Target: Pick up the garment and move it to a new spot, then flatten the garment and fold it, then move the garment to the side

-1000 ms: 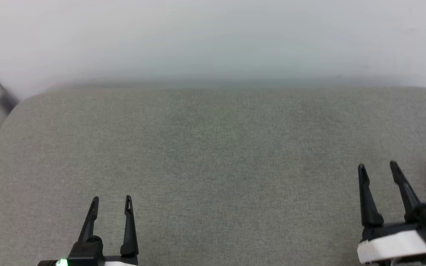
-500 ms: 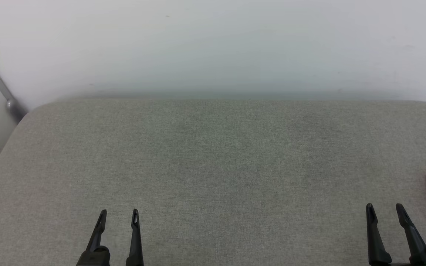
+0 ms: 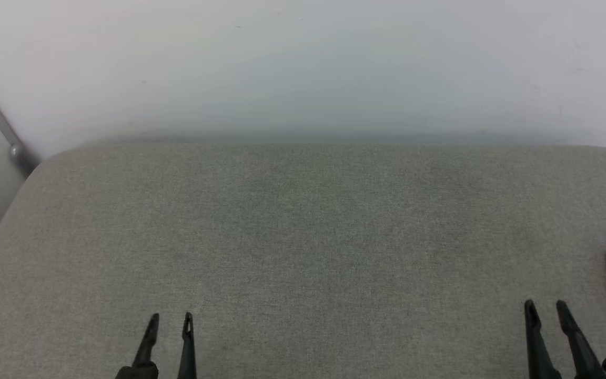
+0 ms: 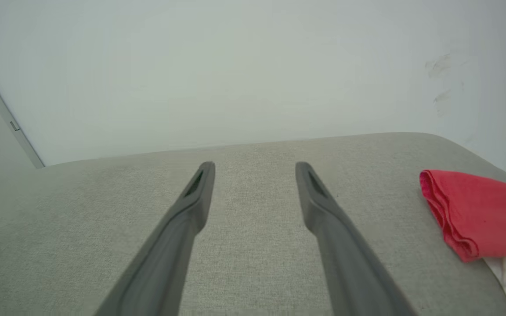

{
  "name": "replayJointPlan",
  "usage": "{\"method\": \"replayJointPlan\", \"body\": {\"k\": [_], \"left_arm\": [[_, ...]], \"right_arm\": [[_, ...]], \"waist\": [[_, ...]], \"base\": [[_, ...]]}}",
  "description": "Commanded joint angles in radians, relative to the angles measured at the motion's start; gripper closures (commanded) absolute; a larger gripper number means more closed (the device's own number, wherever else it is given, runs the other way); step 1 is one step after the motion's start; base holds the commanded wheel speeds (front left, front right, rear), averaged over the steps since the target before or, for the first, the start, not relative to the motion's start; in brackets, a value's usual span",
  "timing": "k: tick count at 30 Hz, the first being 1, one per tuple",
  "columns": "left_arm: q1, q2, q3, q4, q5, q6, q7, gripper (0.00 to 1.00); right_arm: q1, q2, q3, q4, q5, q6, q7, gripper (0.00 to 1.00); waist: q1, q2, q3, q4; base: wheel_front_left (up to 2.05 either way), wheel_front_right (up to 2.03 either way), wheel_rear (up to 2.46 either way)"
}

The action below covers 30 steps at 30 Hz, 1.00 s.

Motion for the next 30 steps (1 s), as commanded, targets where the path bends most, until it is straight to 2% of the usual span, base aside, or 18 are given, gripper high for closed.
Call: {"method": "replayJointPlan", "body": {"k": [1, 4, 17, 30], "left_arm": [[0.001, 0.0, 0.0, 0.002, -0.002, -0.001, 0.0, 1.0], [0.005, -0.001, -0.001, 0.03, -0.008, -0.001, 0.003, 1.0], [-0.048, 0.013, 0.013, 0.057, -0.297, -0.033, 0.054, 1.0], [-0.098, 0.022, 0.028, 0.089, -0.54, -0.063, 0.1, 1.0]], "right_arm": [[0.0, 0.0, 0.001, 0.002, 0.002, 0.0, 0.0, 1.0], [0.001, 0.0, 0.003, 0.031, 0.009, 0.0, 0.004, 1.0], [-0.058, -0.012, 0.013, 0.068, 0.27, 0.0, 0.056, 1.0], [-0.109, -0.019, 0.017, 0.102, 0.49, 0.0, 0.104, 1.0]], "waist": [[0.0001, 0.0, 0.0, 0.0], [0.0001, 0.0, 0.0, 0.0], [0.0001, 0.0, 0.005, -0.005], [0.0001, 0.0, 0.009, -0.009]], "base": [[0.0, 0.0, 0.0], [0.0, 0.0, 0.0], [0.0, 0.0, 0.0], [0.0, 0.0, 0.0]]}}
